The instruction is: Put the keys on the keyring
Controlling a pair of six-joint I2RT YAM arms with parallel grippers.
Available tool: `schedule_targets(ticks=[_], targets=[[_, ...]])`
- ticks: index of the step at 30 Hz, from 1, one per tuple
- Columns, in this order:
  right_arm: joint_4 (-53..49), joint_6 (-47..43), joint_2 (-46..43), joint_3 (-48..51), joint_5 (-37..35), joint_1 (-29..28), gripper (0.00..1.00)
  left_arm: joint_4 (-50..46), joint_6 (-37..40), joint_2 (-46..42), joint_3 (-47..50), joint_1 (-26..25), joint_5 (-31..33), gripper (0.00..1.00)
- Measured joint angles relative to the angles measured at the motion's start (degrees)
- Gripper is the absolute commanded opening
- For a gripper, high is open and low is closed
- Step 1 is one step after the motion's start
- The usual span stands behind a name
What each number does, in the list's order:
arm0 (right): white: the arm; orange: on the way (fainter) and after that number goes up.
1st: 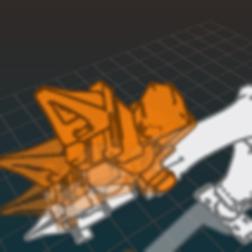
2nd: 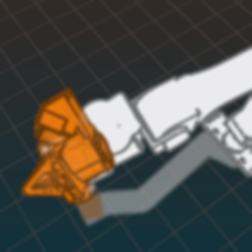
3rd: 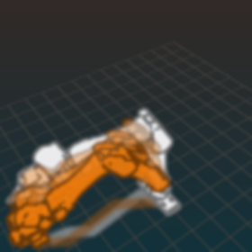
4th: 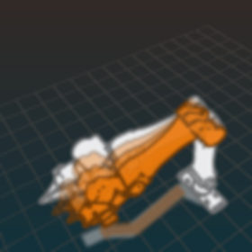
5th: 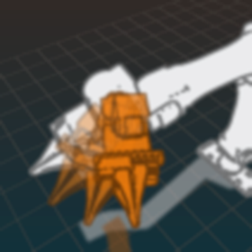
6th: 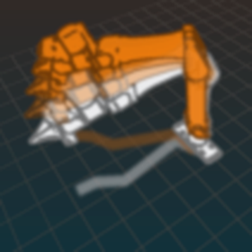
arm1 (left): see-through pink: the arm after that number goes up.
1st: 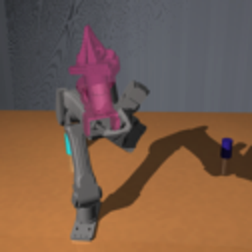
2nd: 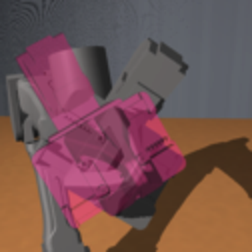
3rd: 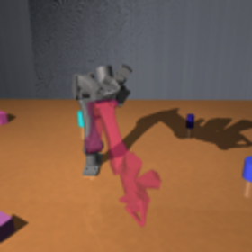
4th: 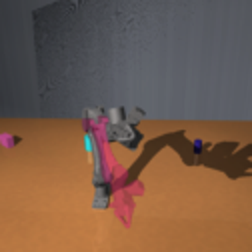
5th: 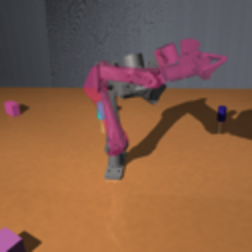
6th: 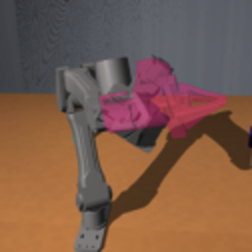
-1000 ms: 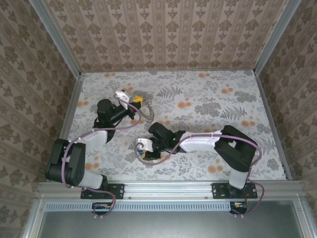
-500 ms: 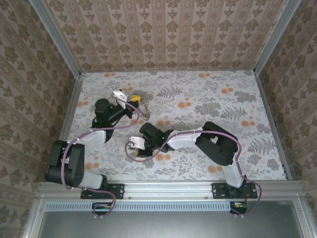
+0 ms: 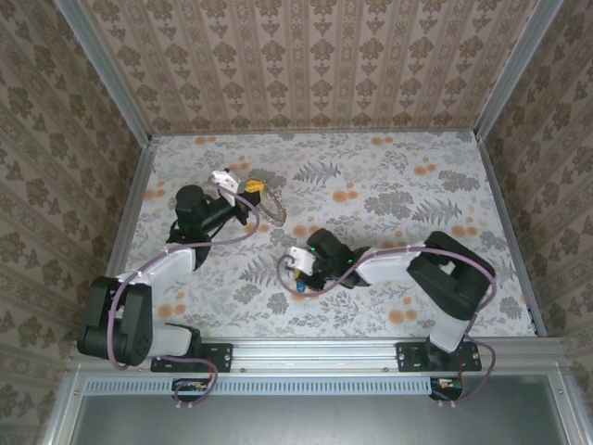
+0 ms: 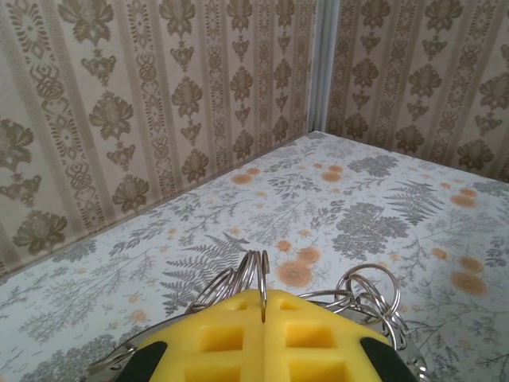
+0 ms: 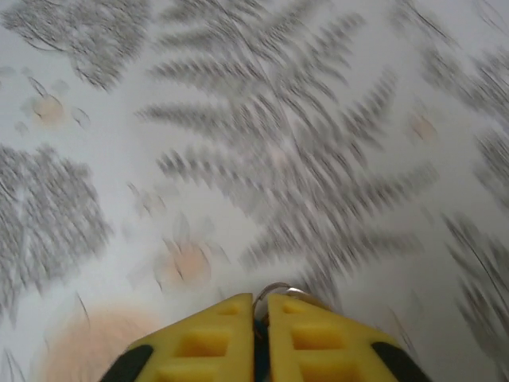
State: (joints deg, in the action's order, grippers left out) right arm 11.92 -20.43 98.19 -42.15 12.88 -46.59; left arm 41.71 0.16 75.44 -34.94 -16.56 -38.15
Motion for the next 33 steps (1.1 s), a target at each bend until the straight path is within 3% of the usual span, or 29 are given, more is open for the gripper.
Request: schedule_targets(ticks=[5, 17, 33], targets=[[1.1, 8.5, -8.9, 9.5, 0.0, 8.2, 0.03, -2.5, 1.3, -1.2, -0.3, -3.0, 0.0, 0.0], [-2.6, 24.5, -15.0, 10.3, 7.8, 21.6, 0.04, -6.5, 3.1, -3.5, -0.4, -7.2, 0.5, 0.0], [-11.1, 29.5, -8.4, 4.1, 13.2, 24.5, 0.13, -9.7, 4.6, -3.8, -0.4, -9.0, 0.9, 0.0]])
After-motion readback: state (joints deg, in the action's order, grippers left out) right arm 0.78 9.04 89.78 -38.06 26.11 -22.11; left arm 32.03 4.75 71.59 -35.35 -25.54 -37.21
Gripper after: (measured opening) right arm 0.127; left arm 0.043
